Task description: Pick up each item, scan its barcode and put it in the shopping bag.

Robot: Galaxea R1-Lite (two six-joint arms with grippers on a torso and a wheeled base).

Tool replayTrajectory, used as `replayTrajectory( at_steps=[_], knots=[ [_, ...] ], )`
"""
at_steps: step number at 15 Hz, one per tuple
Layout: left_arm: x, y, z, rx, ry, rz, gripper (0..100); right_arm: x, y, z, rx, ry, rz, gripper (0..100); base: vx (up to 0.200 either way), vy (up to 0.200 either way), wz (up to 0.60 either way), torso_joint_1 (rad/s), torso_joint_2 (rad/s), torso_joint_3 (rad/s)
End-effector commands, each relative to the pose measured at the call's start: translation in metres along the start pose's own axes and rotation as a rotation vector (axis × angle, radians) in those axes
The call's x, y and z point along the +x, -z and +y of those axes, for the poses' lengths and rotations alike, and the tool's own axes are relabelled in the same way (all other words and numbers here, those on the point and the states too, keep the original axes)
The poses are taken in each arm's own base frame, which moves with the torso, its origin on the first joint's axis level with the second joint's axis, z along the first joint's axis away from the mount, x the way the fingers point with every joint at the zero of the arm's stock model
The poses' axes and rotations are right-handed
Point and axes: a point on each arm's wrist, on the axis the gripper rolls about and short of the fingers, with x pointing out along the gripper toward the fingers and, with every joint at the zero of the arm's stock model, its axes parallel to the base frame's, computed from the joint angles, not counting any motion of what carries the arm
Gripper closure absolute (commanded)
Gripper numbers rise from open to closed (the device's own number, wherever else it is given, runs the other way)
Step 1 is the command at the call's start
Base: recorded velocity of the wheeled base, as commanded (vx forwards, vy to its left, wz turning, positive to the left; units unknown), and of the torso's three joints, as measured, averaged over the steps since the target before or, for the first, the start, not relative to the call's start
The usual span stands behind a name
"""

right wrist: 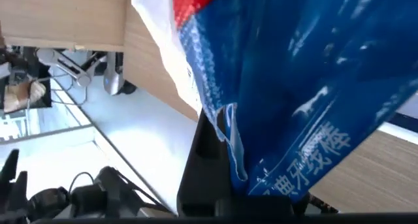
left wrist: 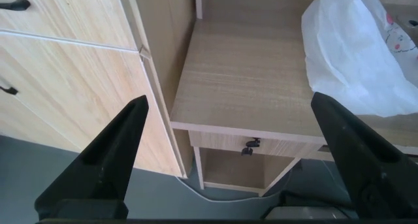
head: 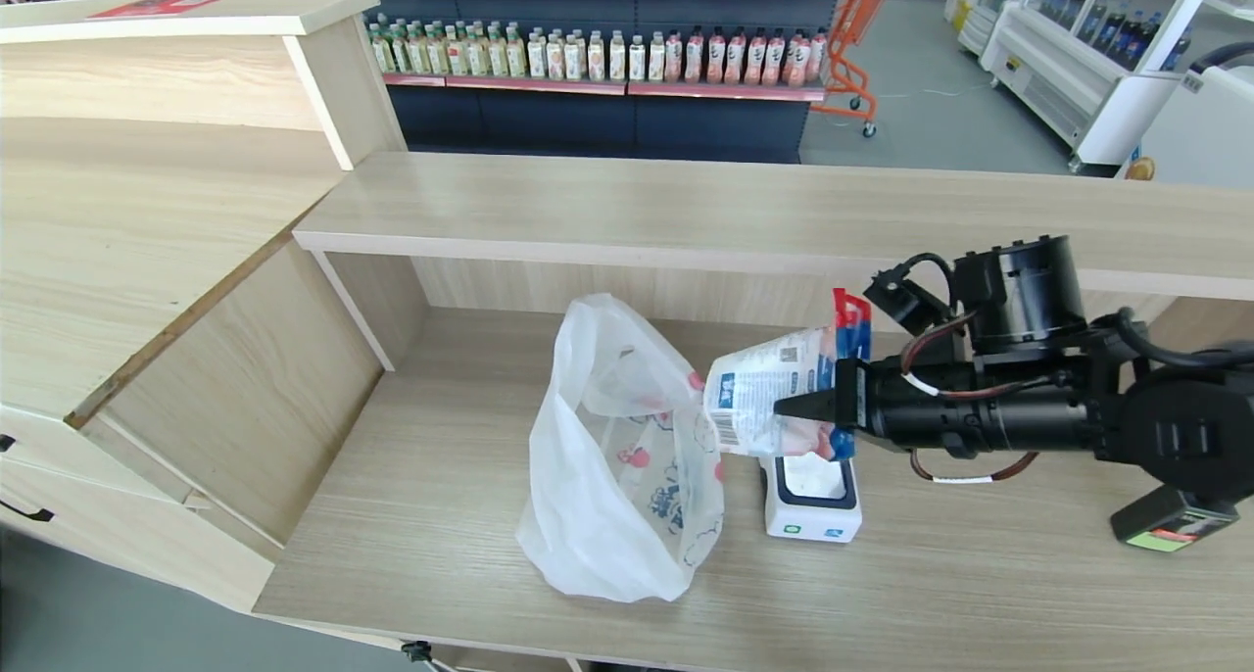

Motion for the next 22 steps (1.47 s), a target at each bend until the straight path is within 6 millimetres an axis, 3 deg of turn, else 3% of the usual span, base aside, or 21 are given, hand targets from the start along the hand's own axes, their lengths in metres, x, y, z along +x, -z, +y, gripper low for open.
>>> replayTrajectory(
  at_steps=[1, 4, 6, 10, 12, 15, 20, 21, 22],
  knots=[
    [0.000, 0.000, 0.000, 0.000, -0.001, 0.000, 0, 0.035, -0.008, 0.003, 0.080, 0.043, -0.010, 100, 0.000, 0.000, 0.00, 0.000, 0.00, 0.000],
    [0.000, 0.000, 0.000, 0.000, -0.001, 0.000, 0, 0.064, 0.001, 0.001, 0.135, 0.128, -0.003, 100, 0.000, 0.000, 0.00, 0.000, 0.00, 0.000],
    [0.000, 0.000, 0.000, 0.000, -0.001, 0.000, 0, 0.075, 0.010, 0.005, 0.117, 0.127, 0.026, 100, 0.000, 0.000, 0.00, 0.000, 0.00, 0.000],
    [0.000, 0.000, 0.000, 0.000, -0.001, 0.000, 0, 0.098, 0.025, -0.005, 0.070, 0.151, 0.081, 100, 0.000, 0.000, 0.00, 0.000, 0.00, 0.000],
    [0.000, 0.000, 0.000, 0.000, -0.001, 0.000, 0, 0.106, 0.028, -0.010, 0.017, 0.144, 0.082, 100, 0.000, 0.000, 0.00, 0.000, 0.00, 0.000],
    [0.000, 0.000, 0.000, 0.000, -0.002, 0.000, 0, 0.138, 0.043, -0.020, -0.108, 0.111, 0.076, 100, 0.000, 0.000, 0.00, 0.000, 0.00, 0.000],
    [0.000, 0.000, 0.000, 0.000, -0.001, 0.000, 0, 0.175, 0.041, -0.004, -0.164, 0.041, 0.036, 100, 0.000, 0.000, 0.00, 0.000, 0.00, 0.000],
    [0.000, 0.000, 0.000, 0.000, -0.002, 0.000, 0, 0.176, 0.034, 0.001, -0.165, 0.027, 0.011, 0, 0.000, 0.000, 0.00, 0.000, 0.00, 0.000],
    [0.000, 0.000, 0.000, 0.000, -0.001, 0.000, 0, 0.173, 0.030, 0.004, -0.164, 0.020, -0.002, 0, 0.000, 0.000, 0.00, 0.000, 0.00, 0.000]
  ],
)
